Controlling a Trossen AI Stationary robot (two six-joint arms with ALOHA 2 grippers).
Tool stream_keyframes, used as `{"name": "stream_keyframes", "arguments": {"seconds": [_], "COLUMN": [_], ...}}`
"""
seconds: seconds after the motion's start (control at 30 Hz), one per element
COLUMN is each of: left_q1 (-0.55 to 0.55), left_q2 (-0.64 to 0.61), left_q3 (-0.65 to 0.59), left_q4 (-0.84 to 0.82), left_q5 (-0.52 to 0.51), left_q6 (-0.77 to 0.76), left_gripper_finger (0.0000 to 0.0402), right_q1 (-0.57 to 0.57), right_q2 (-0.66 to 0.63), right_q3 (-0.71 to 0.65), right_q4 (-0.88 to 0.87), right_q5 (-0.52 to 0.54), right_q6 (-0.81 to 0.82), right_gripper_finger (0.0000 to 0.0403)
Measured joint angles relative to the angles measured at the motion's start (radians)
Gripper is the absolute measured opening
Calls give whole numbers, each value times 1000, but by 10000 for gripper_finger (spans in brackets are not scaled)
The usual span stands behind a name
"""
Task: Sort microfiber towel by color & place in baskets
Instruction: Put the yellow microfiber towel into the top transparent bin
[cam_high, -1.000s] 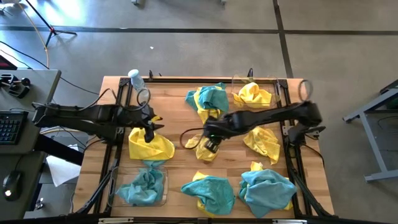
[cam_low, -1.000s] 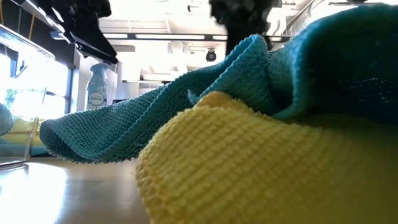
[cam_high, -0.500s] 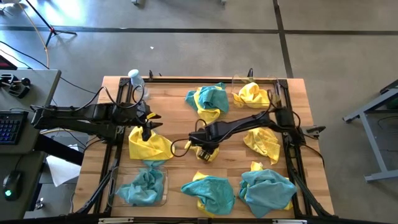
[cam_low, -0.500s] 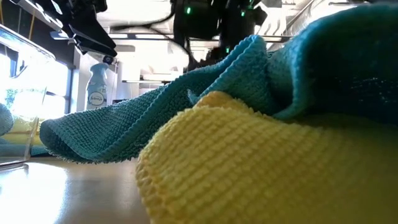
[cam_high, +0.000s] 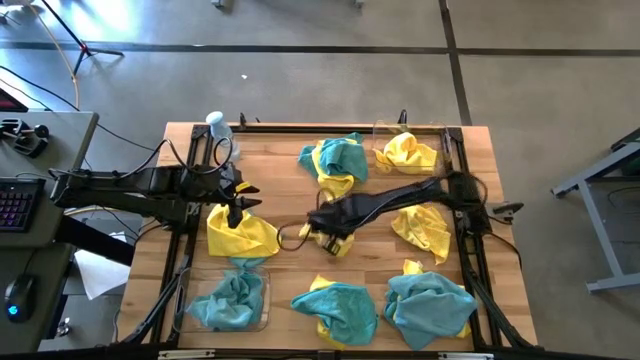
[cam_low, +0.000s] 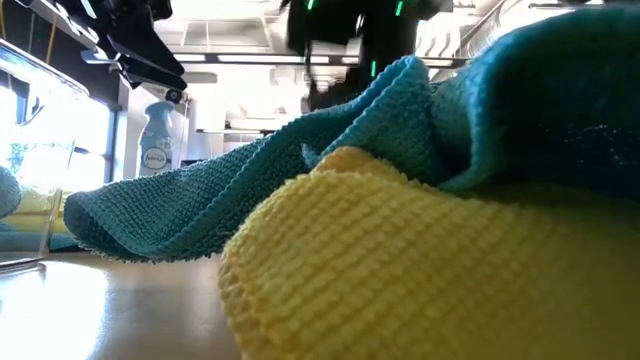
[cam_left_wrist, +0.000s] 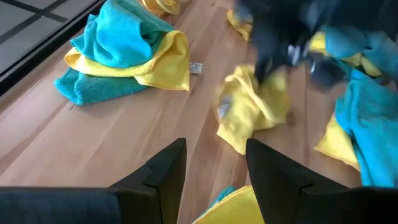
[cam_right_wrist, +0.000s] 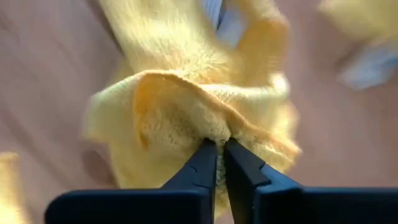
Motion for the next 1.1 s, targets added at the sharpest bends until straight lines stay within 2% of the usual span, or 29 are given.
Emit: {"name": "stream_keyframes", "arguments": {"seconds": [0.17,0.43,0.7,0.87,1.03,1.1], "left_q1": [0,0,0,0,0,0], "left_q2": [0,2,2,2,2,2], "left_q3": [0,1,1,1,1,1], "left_q4": [1,32,33,38,59,83], "left_q5": [6,5,-28,-70,-112,-134], "left_q6": [0,0,-35,-73,-88,-94], "left_gripper_finger": [156,156,156,156,156,156], "right_q1": [-3,-50,-202,-360,-507,-560], "right_q2": [-170,-455,-711,-798,-803,-801], "right_q3": [1,1,2,3,1,-34], "right_q4": [-90,-378,-468,-467,-434,-358], "right_q5": [181,420,581,568,504,468], "right_q6": [6,91,18,-153,-318,-384], "right_gripper_finger": [8,2,1,1,0,0]}}
